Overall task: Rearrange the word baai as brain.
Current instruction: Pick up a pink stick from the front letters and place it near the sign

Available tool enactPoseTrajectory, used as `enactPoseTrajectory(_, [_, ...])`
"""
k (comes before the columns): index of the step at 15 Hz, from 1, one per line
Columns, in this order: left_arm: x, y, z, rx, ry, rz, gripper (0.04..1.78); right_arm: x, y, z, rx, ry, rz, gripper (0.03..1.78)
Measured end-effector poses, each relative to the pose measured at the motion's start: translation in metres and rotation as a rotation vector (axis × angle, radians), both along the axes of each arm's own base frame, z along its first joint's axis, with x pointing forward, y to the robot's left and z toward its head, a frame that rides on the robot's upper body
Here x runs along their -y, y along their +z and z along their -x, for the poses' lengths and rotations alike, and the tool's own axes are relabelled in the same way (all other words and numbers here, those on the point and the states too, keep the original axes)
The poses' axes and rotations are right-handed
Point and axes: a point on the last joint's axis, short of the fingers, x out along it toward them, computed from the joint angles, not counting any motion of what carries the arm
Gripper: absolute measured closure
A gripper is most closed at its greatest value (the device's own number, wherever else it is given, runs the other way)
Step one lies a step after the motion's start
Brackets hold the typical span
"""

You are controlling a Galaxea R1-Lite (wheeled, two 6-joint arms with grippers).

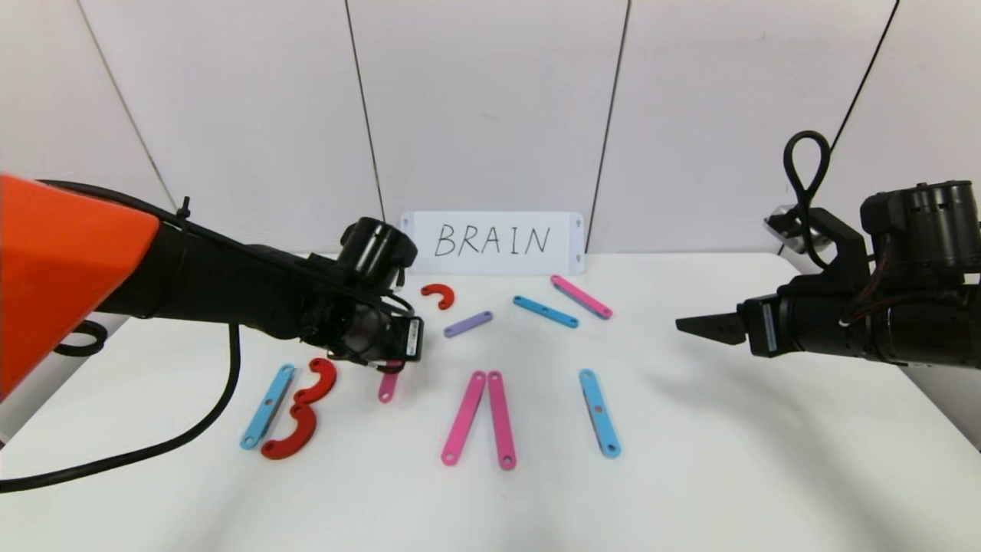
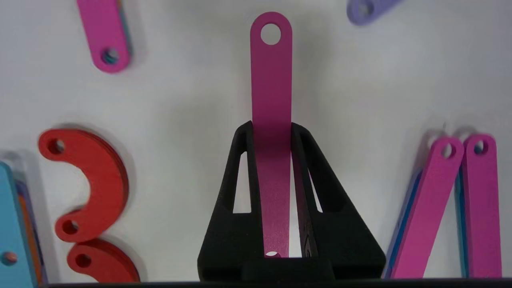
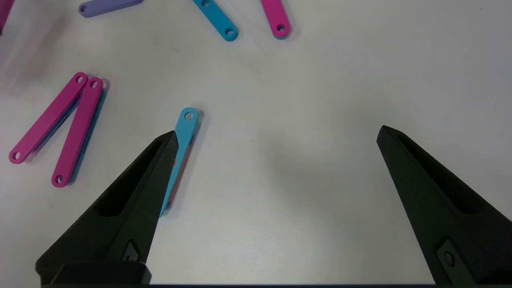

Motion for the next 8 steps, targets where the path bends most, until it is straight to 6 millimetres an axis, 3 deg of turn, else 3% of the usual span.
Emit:
enactPoseTrajectory(3, [-0.01,0.007,-0.026,0.046,0.098,0.041,1.54,0.0,-0.001,0.0,-0.003,0.0,0.001,0.07])
enactPoseTrajectory(8, [-0.013,0.0,-0.06,0.067,0.214,0.122,1.54,0.0,-0.002,0.0,-0.006,0.002,0.001,0.07])
